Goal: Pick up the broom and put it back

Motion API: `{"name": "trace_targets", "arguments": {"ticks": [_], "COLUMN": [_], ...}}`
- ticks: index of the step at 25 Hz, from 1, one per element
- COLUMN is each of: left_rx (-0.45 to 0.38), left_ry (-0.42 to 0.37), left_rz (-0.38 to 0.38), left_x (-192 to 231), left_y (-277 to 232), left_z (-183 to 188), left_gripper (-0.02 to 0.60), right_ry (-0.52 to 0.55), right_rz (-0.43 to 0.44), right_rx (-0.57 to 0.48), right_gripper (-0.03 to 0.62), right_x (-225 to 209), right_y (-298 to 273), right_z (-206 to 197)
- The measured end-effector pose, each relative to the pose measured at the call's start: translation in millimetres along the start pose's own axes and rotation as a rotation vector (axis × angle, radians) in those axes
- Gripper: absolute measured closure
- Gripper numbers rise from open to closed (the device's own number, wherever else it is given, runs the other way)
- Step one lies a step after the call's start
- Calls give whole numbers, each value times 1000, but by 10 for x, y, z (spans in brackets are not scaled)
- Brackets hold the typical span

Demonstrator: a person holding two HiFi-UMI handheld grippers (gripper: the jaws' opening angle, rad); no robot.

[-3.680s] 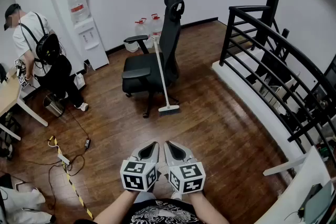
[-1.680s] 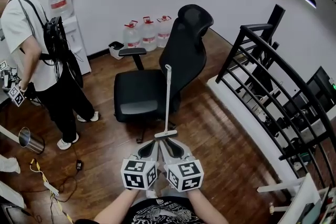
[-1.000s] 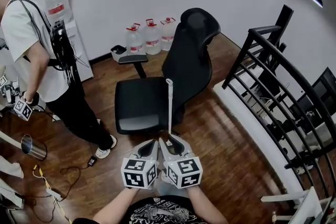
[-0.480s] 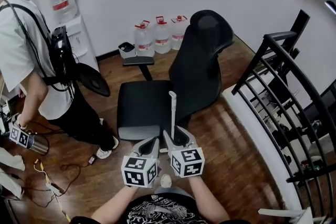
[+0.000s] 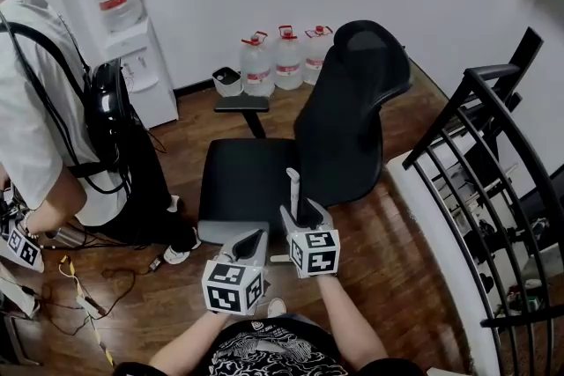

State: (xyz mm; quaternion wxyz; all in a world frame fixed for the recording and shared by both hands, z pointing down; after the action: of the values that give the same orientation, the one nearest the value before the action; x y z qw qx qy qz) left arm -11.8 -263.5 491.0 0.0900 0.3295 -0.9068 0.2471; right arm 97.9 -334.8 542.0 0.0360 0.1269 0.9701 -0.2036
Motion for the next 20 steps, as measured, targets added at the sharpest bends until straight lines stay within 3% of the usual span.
{"name": "trace_targets", "arguments": {"ticks": [12,16,20], "left_rx": [1,-5,-13], "left_ry": [14,28,31], "left_rz": [76,101,114], "left_x": [181,264,255], "left_y": [82,114,172], "left_z": [-100,-207,-332], "left_gripper": [575,577,575], "right_ry": [45,88,132], "right_rz": [-43,-68,-74], "right_rx": [94,97,84], "right_gripper": [393,483,496], "right_x": [-185,-208,-193], "right_y": [-600,-696,-646], "right_z": [-320,-445,-539]}}
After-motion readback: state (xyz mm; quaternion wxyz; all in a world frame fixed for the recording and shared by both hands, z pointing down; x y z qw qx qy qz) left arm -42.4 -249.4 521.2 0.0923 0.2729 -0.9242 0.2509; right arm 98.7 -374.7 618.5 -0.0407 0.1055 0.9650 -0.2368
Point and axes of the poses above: the fingertips, and each gripper's own axes: y backward along the fingers, x to its left, z out of its top, the point moved 4 cm from there along y, backward along the fingers, and after that the axes turned 8 degrees about -z, right-handed, at the moved point
